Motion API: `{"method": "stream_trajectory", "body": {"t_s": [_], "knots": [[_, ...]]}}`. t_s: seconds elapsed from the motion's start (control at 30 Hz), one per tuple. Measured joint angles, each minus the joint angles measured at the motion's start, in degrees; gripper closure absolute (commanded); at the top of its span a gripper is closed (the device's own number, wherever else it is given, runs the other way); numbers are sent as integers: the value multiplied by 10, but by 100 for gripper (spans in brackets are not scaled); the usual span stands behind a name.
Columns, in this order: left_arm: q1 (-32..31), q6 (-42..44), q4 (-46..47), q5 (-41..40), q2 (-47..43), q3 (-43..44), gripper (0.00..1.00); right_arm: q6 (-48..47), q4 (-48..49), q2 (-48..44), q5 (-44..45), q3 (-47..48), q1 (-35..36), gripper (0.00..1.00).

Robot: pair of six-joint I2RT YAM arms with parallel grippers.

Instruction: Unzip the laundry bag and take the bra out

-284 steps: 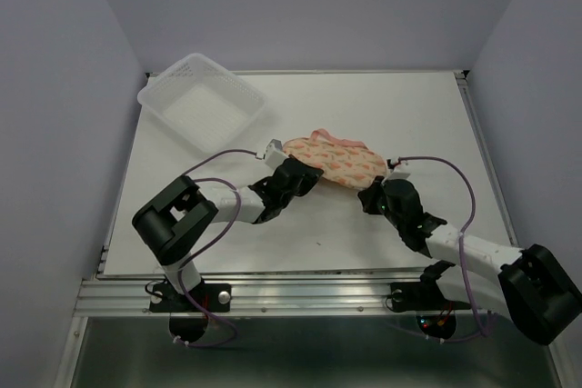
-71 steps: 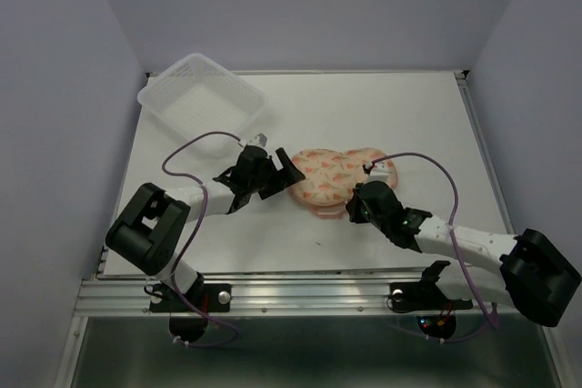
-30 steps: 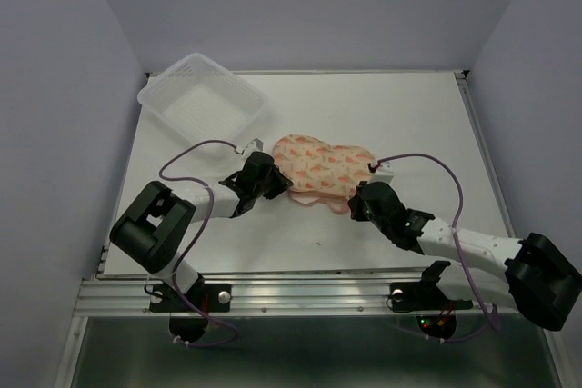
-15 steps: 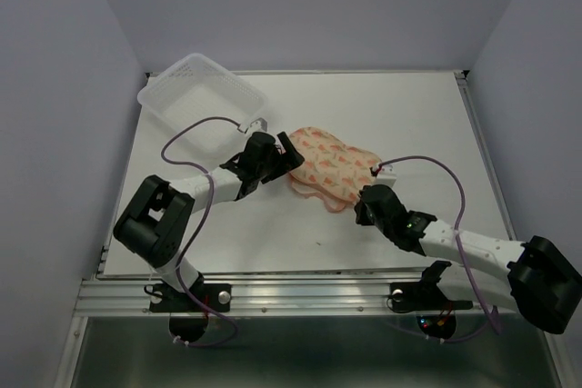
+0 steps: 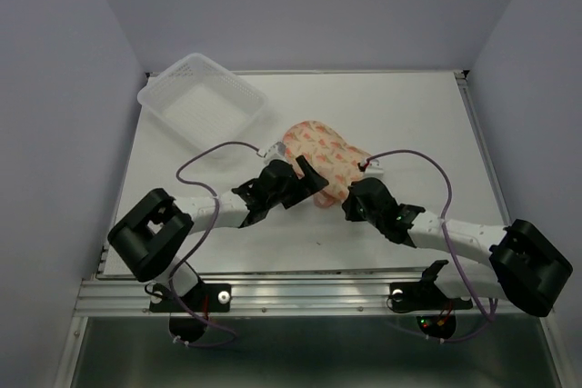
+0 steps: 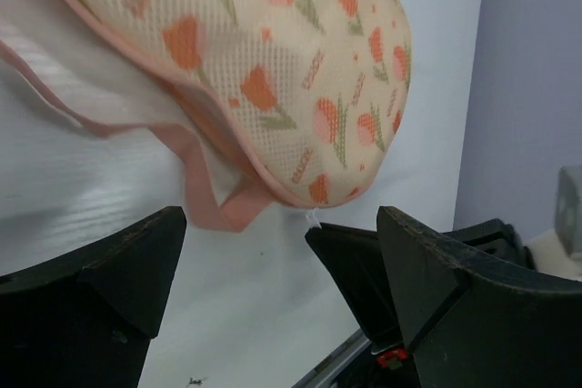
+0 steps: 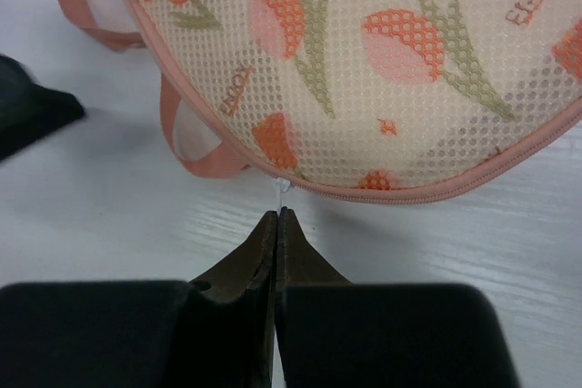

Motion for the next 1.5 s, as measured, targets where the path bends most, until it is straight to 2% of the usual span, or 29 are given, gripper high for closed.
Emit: {"method": "stream_trajectory", "body": {"t_s": [0.23,0.33,0.37,0.4,0.43,0.53,0.8,0.93,1.1,1.27,1.33,1.37,1.47,1.5], "knots": [[-36,-41,44,19,125,28,14,0,18,9,-19,8,3,99],[-38,-47,56,26,153,54,29,2,18,9,-21,8,3,99],[-40,-49,60,27,163,61,45,3,19,9,-22,8,3,99],[-41,-51,64,28,170,63,52,3,20,9,-24,8,3,99],[-42,-52,66,29,173,63,72,4,21,9,-25,8,3,99],[-42,-63,66,31,181,63,100,8,22,9,-30,8,3,99],[-38,-58,80,41,174,55,100,15,14,-13,-10,0,3,99],[-12,-38,82,59,149,30,100,24,-14,-49,18,-4,7,99],[25,24,45,84,130,28,100,48,-70,-99,57,-14,7,99],[38,96,-20,101,130,64,99,71,-121,-145,74,-16,7,99],[45,120,-41,102,130,79,85,74,-129,-154,75,-16,7,99],[49,130,-52,101,131,88,67,74,-131,-157,75,-16,7,99],[57,154,-79,95,134,117,37,66,-130,-156,72,-16,7,99],[60,161,-85,90,136,126,32,61,-131,-152,69,-16,7,99]]}}
